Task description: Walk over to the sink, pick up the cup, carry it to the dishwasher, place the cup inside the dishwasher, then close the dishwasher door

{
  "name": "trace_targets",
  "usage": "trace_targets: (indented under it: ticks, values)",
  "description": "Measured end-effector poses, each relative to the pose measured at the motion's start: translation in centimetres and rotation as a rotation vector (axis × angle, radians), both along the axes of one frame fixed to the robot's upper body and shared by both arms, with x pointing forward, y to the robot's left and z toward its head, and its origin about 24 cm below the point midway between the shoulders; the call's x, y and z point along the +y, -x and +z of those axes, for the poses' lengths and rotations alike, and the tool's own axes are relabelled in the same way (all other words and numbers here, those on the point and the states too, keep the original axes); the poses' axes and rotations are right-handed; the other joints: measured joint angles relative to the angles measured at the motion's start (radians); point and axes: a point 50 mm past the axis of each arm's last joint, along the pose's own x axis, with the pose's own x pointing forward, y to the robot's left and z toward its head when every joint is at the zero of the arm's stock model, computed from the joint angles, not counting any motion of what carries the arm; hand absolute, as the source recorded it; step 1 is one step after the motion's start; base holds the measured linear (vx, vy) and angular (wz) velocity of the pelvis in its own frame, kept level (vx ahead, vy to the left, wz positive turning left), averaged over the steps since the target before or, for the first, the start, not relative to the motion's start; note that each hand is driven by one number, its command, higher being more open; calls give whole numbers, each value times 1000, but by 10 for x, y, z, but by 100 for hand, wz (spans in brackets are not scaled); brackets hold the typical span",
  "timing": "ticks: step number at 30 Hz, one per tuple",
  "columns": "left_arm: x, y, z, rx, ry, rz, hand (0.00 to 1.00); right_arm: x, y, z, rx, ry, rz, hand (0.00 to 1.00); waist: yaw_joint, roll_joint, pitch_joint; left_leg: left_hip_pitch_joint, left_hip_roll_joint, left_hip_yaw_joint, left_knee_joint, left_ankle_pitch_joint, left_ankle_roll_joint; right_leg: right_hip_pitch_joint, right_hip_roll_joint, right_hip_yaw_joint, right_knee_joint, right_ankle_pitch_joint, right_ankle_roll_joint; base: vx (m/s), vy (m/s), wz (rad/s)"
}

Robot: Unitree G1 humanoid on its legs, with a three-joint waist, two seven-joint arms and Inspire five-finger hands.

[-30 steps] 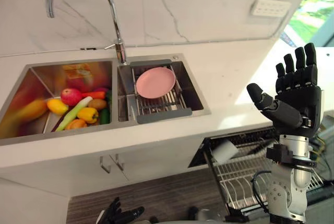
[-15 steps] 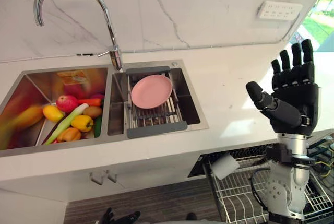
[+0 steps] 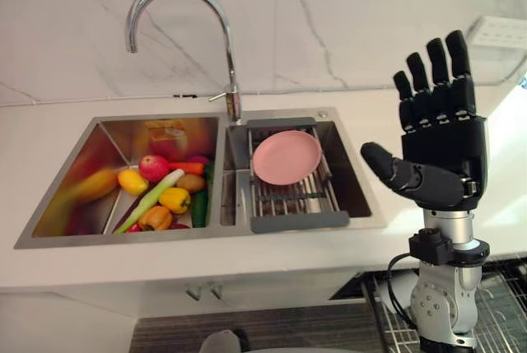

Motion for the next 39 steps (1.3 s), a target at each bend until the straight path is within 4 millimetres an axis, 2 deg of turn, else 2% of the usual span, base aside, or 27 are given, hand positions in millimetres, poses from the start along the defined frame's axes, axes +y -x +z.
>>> trace_targets:
  ticks: [3, 4, 5, 7, 8, 10, 11, 12, 13, 20, 24, 28, 30, 32, 35, 39]
  values:
    - [0, -4, -1, 47, -3, -56, 100, -2, -3, -3, 24, -2, -8, 100, -4, 10, -18, 26, -2, -12, -49, -5, -2, -86, -9, -6, 178, 0, 0, 179, 119, 5]
    - [1, -7, -2, 60, 7, -67, 100, -2, -4, -2, 26, -8, -8, 100, -9, 11, -19, 47, 3, -20, -74, 8, 13, -150, -16, 4, 311, -2, -2, 255, 139, 15]
    - [3, -8, -2, 83, 18, -82, 100, 0, -6, -2, 27, -12, -4, 100, -21, 9, -17, 82, 4, -32, -97, 13, 14, -198, -17, 44, 431, -27, -5, 222, 104, 24]
    - [6, -8, -3, 105, 32, -117, 100, 1, -9, -1, 25, -20, -11, 100, -45, 7, -19, 125, 8, -70, -108, 13, 13, -215, 10, 39, 466, -100, -23, 246, 24, 52]
    - [6, -14, -3, 97, 40, -123, 100, 2, -11, 3, 11, -24, -9, 100, -51, 7, -20, 139, 16, -92, -113, 13, 13, -238, 38, 20, 438, -128, -50, 242, -36, 55]
    - [7, -22, -4, 78, 57, -146, 100, 4, -14, 9, -20, -28, -1, 100, -52, 6, -20, 149, 24, -117, -120, 6, 1, -288, 80, -13, 358, -120, -75, 213, -89, 46]
    - [12, -22, -3, 68, 64, -160, 100, 7, -15, 10, -28, -34, 5, 100, -53, -9, -28, 156, 15, -129, -116, -6, -19, -299, 88, -39, 332, -29, -110, 217, -116, 38]
    - [13, -23, -3, 65, 66, -166, 100, 6, -15, 9, -27, -37, 2, 100, -49, -18, -36, 158, 9, -135, -111, -12, -28, -285, 92, -48, 313, -16, -116, 149, -81, 22]
    - [11, -55, 1, -33, 193, -166, 100, -1, -17, 6, 9, -88, -64, 100, -52, -31, 26, 135, -2, -147, -100, -19, -31, -160, 134, -36, 13, 84, -84, 37, -25, 6]
    - [11, -54, 0, -38, 203, -172, 100, 0, -17, 5, 15, -98, -67, 100, -52, -29, 27, 135, 0, -144, -104, -19, -31, -155, 131, -36, -3, 90, -84, -1, 0, -1]
    - [11, -49, -2, -59, 232, -199, 100, -1, -13, -3, 70, -78, -127, 100, -51, -23, 26, 136, 5, -130, -127, -16, -34, -156, 137, -34, -26, 96, -83, 8, -17, -8]
    - [12, -38, -4, -58, 266, -251, 100, -6, -7, -18, 195, 109, -257, 100, -57, -20, 24, 135, 14, -112, -146, -12, -42, -172, 148, -25, -37, 96, -82, 47, -30, -11]
    - [12, -34, -4, -63, 276, -277, 100, -11, -6, -23, 255, 275, -344, 100, -59, -18, 23, 138, 15, -105, -160, -9, -47, -172, 153, -23, -45, 97, -82, 33, -37, -5]
    - [14, -32, -4, -55, 277, -306, 100, -15, -7, -23, 290, 521, -422, 100, -60, -17, 20, 144, 17, -102, -173, -5, -54, -171, 157, -23, -51, 98, -83, 0, -19, -1]
    - [15, -30, -4, -36, 270, -341, 100, -16, -7, -14, 252, 772, -488, 100, -59, -17, 2, 152, 18, -98, -188, 2, -61, -171, 159, -20, -51, 99, -84, -14, -8, -2]
    - [20, -22, -4, 14, 259, -391, 100, -6, 1, 15, 66, 1067, -499, 100, -68, -19, -42, 164, 19, -89, -204, 11, -62, -171, 162, -10, -52, 102, -86, -65, -21, -7]
